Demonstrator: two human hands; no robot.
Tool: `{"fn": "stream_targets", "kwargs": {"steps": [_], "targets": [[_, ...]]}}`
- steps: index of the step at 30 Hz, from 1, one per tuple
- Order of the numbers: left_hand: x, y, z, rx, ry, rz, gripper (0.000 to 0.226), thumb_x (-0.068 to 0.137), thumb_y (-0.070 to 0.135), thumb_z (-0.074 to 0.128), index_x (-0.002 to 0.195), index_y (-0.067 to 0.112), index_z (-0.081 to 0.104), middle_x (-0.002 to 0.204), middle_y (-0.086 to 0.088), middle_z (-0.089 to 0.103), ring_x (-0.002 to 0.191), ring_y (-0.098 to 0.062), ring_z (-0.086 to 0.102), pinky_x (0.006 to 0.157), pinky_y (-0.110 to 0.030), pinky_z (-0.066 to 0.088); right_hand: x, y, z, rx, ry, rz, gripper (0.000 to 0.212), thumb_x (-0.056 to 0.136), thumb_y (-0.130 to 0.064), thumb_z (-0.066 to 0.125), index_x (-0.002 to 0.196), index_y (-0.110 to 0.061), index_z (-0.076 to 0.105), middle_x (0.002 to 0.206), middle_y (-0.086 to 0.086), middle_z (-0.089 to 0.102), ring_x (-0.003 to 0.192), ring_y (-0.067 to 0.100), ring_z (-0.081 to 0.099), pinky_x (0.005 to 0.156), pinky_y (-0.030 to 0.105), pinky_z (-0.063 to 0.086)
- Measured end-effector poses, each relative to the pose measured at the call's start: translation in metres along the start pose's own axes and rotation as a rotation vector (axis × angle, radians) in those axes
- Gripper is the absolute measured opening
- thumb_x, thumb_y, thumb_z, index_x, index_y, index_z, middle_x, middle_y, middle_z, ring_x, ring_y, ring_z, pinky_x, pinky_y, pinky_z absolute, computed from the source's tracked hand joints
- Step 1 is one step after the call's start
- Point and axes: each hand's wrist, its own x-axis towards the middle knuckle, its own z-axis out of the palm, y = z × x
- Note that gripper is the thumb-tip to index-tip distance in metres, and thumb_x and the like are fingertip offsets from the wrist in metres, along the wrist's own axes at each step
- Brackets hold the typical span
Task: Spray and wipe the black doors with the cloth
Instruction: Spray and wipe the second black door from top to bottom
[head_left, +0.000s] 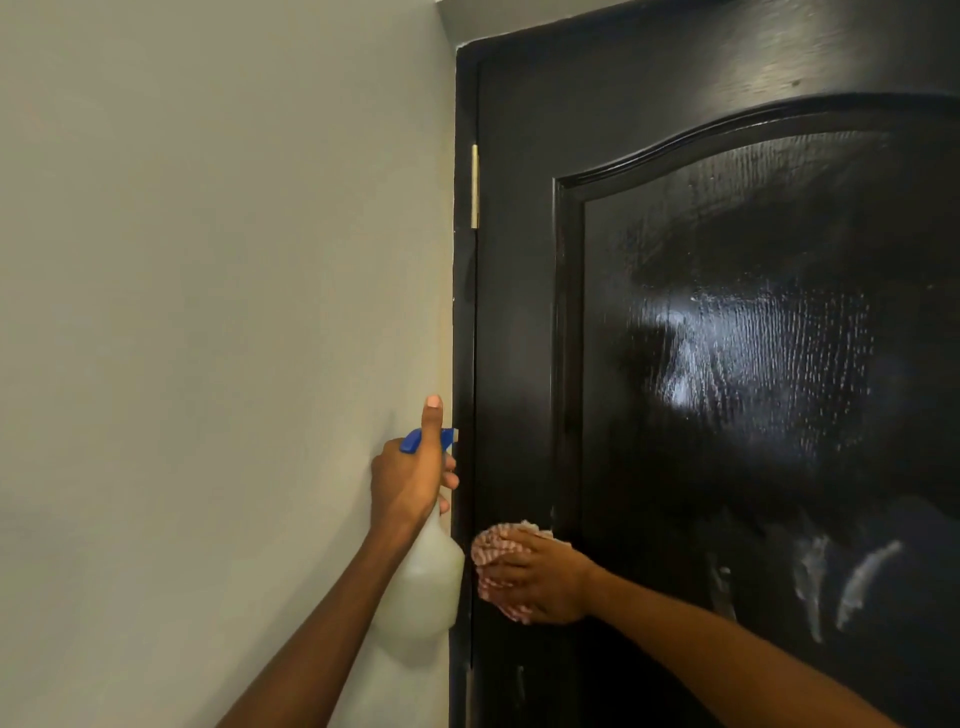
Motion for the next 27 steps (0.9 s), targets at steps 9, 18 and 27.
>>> {"fn": "stream_targets", "kwargs": {"steps": [9, 18, 27], "targets": [[-0.015, -0.025, 0.001, -0.019, 0.015, -0.040, 0.082, 0.081, 0.078, 0.040, 0.081, 0.002, 0.070, 0.071, -0.013, 0.071, 0.057, -0.022, 0.068, 0.052, -0.029, 0.056, -0.039, 0.202, -0.134, 0.090, 0.451, 0.843, 0.064, 0.106, -0.048, 0.027, 0.162, -0.018, 0.018, 0.168, 0.018, 0.008, 0.154, 0.042, 0.015, 0.122, 0.064, 0.013], [-0.028, -0.055, 0.006, -0.076, -0.008, -0.115, 0.078, 0.073, 0.078, 0.041, 0.077, 0.006, 0.069, 0.068, -0.009, 0.070, 0.051, -0.018, 0.064, 0.052, -0.027, 0.055, -0.021, 0.141, -0.082, 0.263, 0.543, 1.053, 0.075, 0.106, -0.059, 0.023, 0.164, -0.017, 0.002, 0.167, 0.023, 0.013, 0.155, 0.038, 0.014, 0.123, 0.062, 0.009], [-0.063, -0.083, 0.018, -0.014, -0.065, -0.156, 0.079, 0.077, 0.078, 0.040, 0.082, 0.005, 0.069, 0.072, -0.012, 0.070, 0.061, -0.024, 0.067, 0.055, -0.029, 0.055, -0.090, -0.093, 0.062, 0.162, 0.086, 0.332, 0.078, 0.091, -0.036, 0.062, 0.160, -0.027, 0.025, 0.159, 0.006, 0.043, 0.149, 0.030, 0.036, 0.123, 0.057, -0.009]]}}
